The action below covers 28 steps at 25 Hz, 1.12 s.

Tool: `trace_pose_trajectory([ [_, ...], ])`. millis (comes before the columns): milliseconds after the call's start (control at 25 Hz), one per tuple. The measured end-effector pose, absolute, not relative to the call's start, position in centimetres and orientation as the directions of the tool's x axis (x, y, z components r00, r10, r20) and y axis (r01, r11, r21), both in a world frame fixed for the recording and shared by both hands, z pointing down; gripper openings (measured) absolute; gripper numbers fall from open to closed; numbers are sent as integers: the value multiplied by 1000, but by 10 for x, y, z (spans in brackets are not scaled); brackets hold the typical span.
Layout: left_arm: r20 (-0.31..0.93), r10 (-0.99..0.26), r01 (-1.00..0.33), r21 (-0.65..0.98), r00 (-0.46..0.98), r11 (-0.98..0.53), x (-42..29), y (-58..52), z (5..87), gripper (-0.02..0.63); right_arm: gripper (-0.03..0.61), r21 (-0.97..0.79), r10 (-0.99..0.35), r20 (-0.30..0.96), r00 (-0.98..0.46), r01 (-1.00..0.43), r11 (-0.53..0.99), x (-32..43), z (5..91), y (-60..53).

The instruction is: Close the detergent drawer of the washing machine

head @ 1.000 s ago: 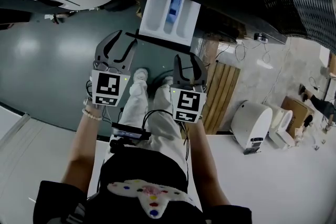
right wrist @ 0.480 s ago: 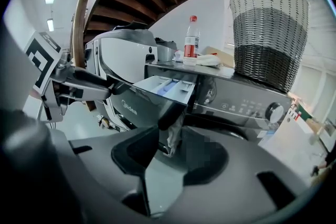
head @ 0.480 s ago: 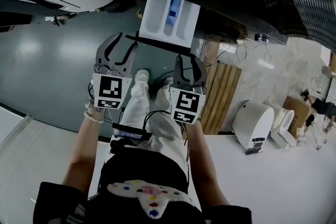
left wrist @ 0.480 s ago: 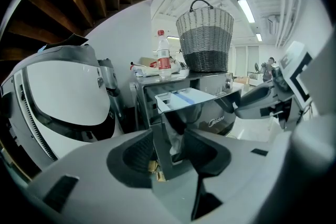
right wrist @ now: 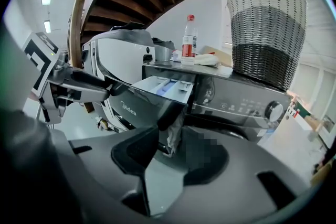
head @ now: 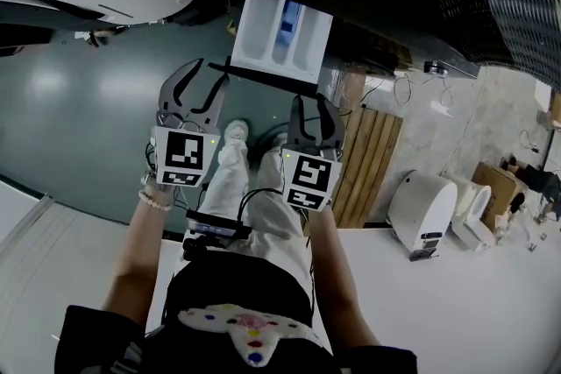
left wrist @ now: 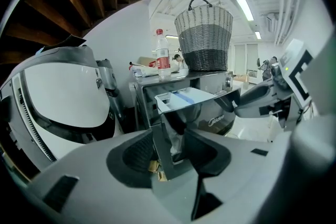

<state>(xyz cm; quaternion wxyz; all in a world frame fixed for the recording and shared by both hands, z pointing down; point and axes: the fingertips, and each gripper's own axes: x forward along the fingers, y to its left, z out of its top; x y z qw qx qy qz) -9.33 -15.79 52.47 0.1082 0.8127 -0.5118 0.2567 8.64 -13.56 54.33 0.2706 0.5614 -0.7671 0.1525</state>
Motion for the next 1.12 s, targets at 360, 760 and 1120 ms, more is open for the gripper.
trace_pose_trajectory([
  [360,518,-779,-889,-73,354,-453,-93,-165,525,195,144,75,-788,581,-205,-950,302,88,543,-142],
  [760,505,-782,-890,-57,365,-452,-94,-176,523,204,144,97,-787,587,-187,-950,298,91,544,-152],
  [1120,483,-795,-890,-66,368,-452,-91,-196,525,195,143,87,-792,582,-183,-955,285,94,546,-173],
])
